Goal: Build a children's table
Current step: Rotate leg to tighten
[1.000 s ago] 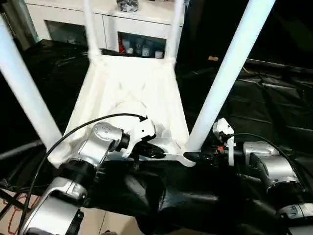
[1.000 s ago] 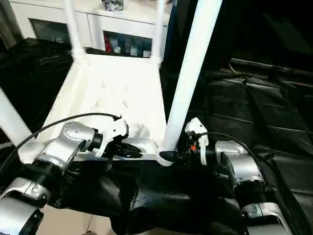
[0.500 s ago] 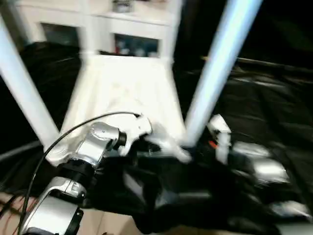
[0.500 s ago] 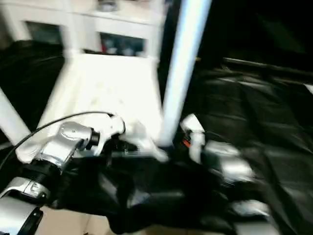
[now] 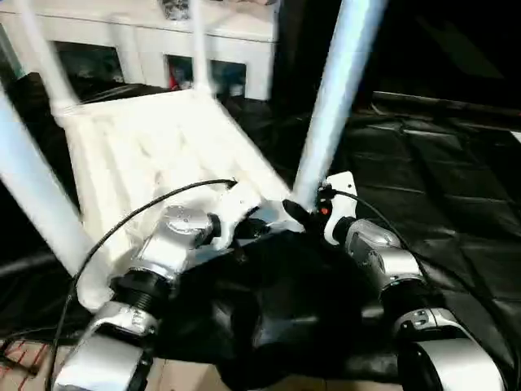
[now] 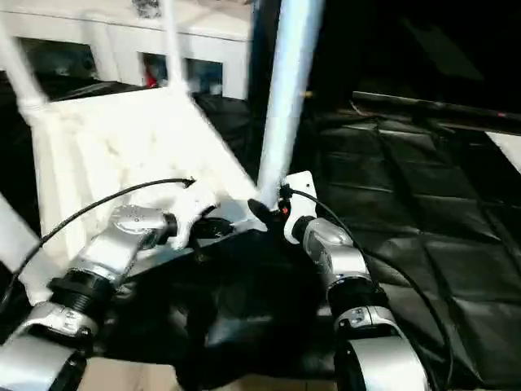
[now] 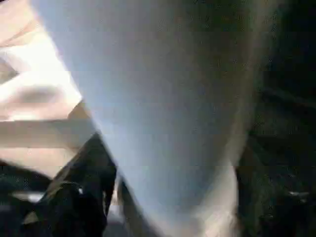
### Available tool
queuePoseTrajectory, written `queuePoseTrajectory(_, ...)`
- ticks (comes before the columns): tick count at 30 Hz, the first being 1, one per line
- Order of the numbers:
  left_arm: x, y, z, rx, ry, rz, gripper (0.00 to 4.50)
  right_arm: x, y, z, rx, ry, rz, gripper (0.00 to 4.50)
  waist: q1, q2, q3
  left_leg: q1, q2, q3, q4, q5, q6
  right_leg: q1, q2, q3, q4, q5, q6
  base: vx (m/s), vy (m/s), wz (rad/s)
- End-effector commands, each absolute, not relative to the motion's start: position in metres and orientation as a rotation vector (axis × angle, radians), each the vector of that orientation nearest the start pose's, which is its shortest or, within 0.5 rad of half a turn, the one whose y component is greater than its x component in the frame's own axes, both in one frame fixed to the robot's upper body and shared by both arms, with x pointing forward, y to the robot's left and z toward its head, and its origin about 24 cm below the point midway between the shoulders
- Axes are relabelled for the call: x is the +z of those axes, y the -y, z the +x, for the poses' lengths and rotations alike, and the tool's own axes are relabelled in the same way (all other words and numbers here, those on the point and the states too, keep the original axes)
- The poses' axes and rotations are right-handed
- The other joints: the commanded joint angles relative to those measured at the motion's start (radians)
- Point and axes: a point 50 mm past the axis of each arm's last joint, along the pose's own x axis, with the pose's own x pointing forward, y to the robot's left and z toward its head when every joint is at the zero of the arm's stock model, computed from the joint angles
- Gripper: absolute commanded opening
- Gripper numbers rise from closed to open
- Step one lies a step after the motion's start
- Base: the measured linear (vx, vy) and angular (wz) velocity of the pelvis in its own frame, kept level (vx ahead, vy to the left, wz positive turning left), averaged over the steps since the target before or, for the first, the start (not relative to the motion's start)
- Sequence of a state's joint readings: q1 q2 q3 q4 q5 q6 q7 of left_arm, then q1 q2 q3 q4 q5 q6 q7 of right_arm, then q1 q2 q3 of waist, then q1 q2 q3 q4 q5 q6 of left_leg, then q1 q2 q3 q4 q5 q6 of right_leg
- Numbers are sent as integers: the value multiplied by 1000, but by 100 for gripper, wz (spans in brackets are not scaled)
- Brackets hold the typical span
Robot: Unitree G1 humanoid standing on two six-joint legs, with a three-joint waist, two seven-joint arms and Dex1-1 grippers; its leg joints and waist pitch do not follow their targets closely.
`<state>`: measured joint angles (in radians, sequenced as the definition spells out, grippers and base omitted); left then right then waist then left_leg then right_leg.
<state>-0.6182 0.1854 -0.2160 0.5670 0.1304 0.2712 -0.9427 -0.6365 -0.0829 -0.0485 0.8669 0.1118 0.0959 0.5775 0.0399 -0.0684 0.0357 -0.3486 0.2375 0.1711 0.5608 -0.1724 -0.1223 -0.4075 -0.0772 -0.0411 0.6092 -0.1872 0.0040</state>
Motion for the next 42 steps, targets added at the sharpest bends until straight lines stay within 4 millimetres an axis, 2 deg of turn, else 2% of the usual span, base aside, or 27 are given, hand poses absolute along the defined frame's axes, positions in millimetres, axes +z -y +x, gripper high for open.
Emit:
queuePoseTrajectory(1, 58, -49, 314, -1301, -349, 288, 0, 9, 81, 331, 779, -425, 87, 353, 5, 7, -50, -3, -11, 19, -58, -236, 28, 40, -35, 29, -73, -166, -218, 0, 0, 0)
queuePoseTrajectory(2, 58, -52, 315, -1299, -351, 294, 0, 11, 82, 331, 804, -407, 63, 353, 5, 8, -52, -7, -11, 17, -59, -217, 30, 46, -34, 28, -69, -142, -219, 0, 0, 0)
queuePoseTrajectory(3, 58, -52, 315, -1299, -351, 295, 0, 11, 82, 331, 809, -403, 59, 353, 7, 7, -51, -6, -12, 19, -58, -203, 37, 46, -34, 27, -69, -123, -222, 0, 0, 0)
queuePoseTrajectory(5, 58, -58, 315, -1312, -356, 301, 0, 18, 84, 328, 910, -335, 54, 353, 9, 9, -50, -6, -12, 19, -59, -209, 40, 48, -36, 27, -71, -135, -223, 0, 0, 0)
queuePoseTrajectory(7, 58, -64, 315, -1333, -362, 312, 0, 24, 89, 322, 1036, -297, 65, 353, 13, 6, -48, -6, -12, 20, -58, -231, 51, 50, -36, 27, -77, -167, -215, 0, 0, 0)
queuePoseTrajectory(10, 58, -73, 317, -1342, -375, 326, 0, 28, 98, 309, 1213, -302, 76, 353, 24, 6, -48, -2, -8, 20, -58, -220, 69, 49, -35, 27, -74, -137, -224, 0, 0, 0)
queuePoseTrajectory(12, 59, -77, 318, -1348, -382, 334, 0, 28, 105, 302, 1298, -326, 76, 353, 27, 6, -47, 0, -7, 21, -58, -222, 67, 47, -35, 28, -71, -126, -240, 0, 0, 0)
queuePoseTrajectory(18, 60, -88, 319, -1398, -404, 352, 0, 29, 122, 287, 1450, -399, 88, 320, 49, 5, -46, 3, -6, 21, -58, -235, 62, 48, -37, 28, -75, -170, -222, 0, 0, 0)
queuePoseTrajectory(19, 60, -89, 320, -1408, -409, 356, 0, 29, 124, 284, 1470, -414, 87, 301, 50, 7, -45, 0, -6, 21, -59, -232, 58, 49, -38, 27, -74, -173, -222, 0, 0, 0)
queuePoseTrajectory(20, 60, -91, 320, -1416, -415, 358, 0, 29, 125, 282, 1486, -426, 83, 301, 52, 9, -46, 0, -6, 21, -59, -231, 55, 50, -38, 27, -74, -174, -220, 0, 0, 0)
queuePoseTrajectory(24, 61, -95, 322, -1428, -425, 373, 0, 28, 126, 277, 1517, -461, 87, 276, 52, 9, -45, 0, -7, 20, -58, -244, 40, 47, -38, 26, -76, -203, -211, 0, 0, 0)
queuePoseTrajectory(31, 61, -94, 323, -1432, -418, 372, 0, 29, 123, 274, 1524, -470, 107, 268, 57, 8, -45, 1, -6, 18, -60, -251, 35, 46, -39, 27, -79, -236, -198, 0, 0, 0)
queuePoseTrajectory(35, 60, -93, 325, -1390, -408, 358, 0, 27, 119, 281, 1428, -434, 106, 268, 55, 7, -45, -2, -7, 17, -60, -247, 33, 46, -41, 26, -78, -236, -197, 0, 0, 0)
queuePoseTrajectory(36, 60, -92, 326, -1376, -405, 352, 0, 26, 119, 284, 1390, -427, 101, 268, 55, 5, -45, -1, -8, 18, -60, -251, 30, 45, -41, 26, -80, -255, -191, 0, 0, 0)
queuePoseTrajectory(37, 59, -89, 326, -1344, -398, 340, 0, 21, 117, 294, 1239, -413, 82, 267, 51, 5, -43, -2, -8, 17, -62, -266, 24, 41, -44, 26, -82, -286, -185, 0, 0, 0)
queuePoseTrajectory(38, 59, -89, 326, -1343, -398, 340, 0, 21, 116, 295, 1236, -413, 81, 267, 48, 5, -42, -3, -9, 15, -64, -273, 17, 40, -45, 26, -84, -314, -178, 0, 0, 0)
queuePoseTrajectory(40, 56, -82, 323, -1329, -395, 326, 0, 12, 113, 308, 1025, -431, 76, 263, 36, 5, -41, -3, -9, 9, -67, -295, -4, 40, -47, 23, -89, -397, -153, 0, 0, 0)
queuePoseTrajectory(41, 56, -82, 323, -1329, -395, 326, 0, 12, 113, 308, 1025, -431, 76, 262, 31, 7, -39, -5, -10, 8, -69, -302, -9, 40, -46, 22, -91, -414, -146, 0, 0, 0)
queuePoseTrajectory(42, 55, -77, 321, -1335, -393, 317, 0, 7, 110, 313, 926, -448, 69, 261, 23, 6, -39, -3, -10, 6, -70, -320, -13, 38, -47, 21, -94, -439, -136, 0, 0, 0)
